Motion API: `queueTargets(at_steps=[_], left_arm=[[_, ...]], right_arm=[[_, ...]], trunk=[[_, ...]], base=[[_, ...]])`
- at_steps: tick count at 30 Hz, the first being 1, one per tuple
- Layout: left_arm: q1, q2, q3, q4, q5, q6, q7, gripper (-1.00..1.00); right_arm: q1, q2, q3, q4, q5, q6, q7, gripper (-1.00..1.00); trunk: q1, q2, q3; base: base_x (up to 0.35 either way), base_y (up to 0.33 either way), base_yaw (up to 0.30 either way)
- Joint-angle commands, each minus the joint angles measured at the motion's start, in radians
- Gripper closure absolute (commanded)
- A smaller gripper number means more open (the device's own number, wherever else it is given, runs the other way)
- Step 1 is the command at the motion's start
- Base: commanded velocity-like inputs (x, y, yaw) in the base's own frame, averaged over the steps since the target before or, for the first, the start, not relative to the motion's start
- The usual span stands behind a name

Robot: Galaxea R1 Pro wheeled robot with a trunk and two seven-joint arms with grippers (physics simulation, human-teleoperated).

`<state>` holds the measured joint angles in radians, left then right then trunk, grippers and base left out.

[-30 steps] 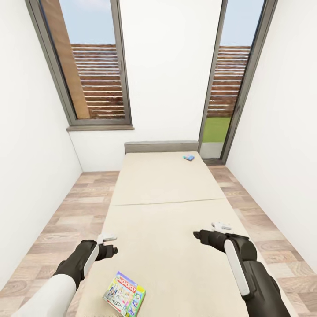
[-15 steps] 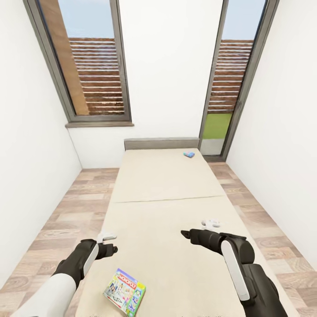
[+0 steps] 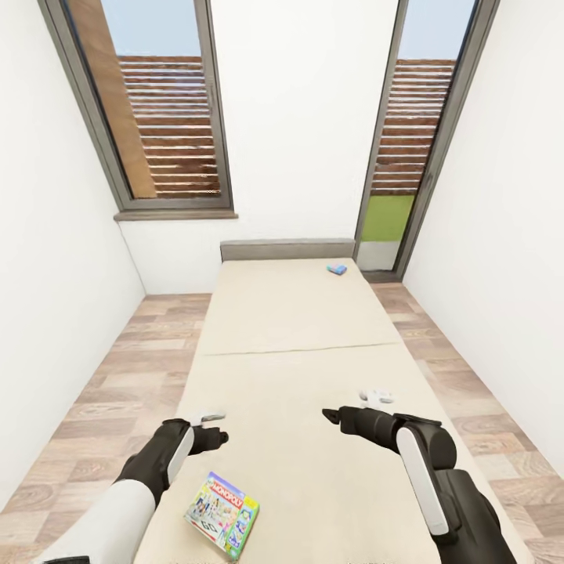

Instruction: Put all the toys in the child's room - the three board games (two on the bed and one on the table), the two jigsaw puzzles on the table, and the tennis ball on the table - inside the toy box on the table in the child's room.

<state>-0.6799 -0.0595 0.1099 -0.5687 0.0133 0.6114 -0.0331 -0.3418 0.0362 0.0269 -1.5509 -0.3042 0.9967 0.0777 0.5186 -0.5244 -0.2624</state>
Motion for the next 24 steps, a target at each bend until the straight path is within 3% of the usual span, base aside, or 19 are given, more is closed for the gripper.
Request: queueTargets(at_steps=[1, 4, 10, 24], left_arm=[[-0.006, -0.006, 0.007, -0.002, 0.000, 0.006, -0.003, -1.00], [-0.018, -0.019, 0.007, -0.002, -0.002, 0.004, -0.003, -1.00], [-0.026, -0.020, 0.007, -0.002, -0.003, 0.004, -0.002, -1.00], [-0.029, -0.028, 0.005, -0.004, -0.004, 0.000, -0.002, -1.00]], right_arm=[[-0.001, 0.000, 0.000, 0.000, 0.008, 0.005, 0.009, -1.00], [0.000, 0.007, 0.003, 0.000, 0.009, 0.004, 0.011, -1.00], [0.000, 0.014, 0.006, -0.001, 0.011, 0.002, 0.011, -1.00], [0.000, 0.003, 0.004, -0.003, 0.011, 0.002, 0.011, -1.00]], trunk=[[0.000, -0.002, -0.003], [0.000, -0.002, -0.008], [0.000, -0.002, -0.018], [0.000, -0.002, -0.041]], base=[[0.000, 0.000, 0.000], [0.000, 0.000, 0.000], [0.000, 0.000, 0.000], [0.000, 0.000, 0.000]])
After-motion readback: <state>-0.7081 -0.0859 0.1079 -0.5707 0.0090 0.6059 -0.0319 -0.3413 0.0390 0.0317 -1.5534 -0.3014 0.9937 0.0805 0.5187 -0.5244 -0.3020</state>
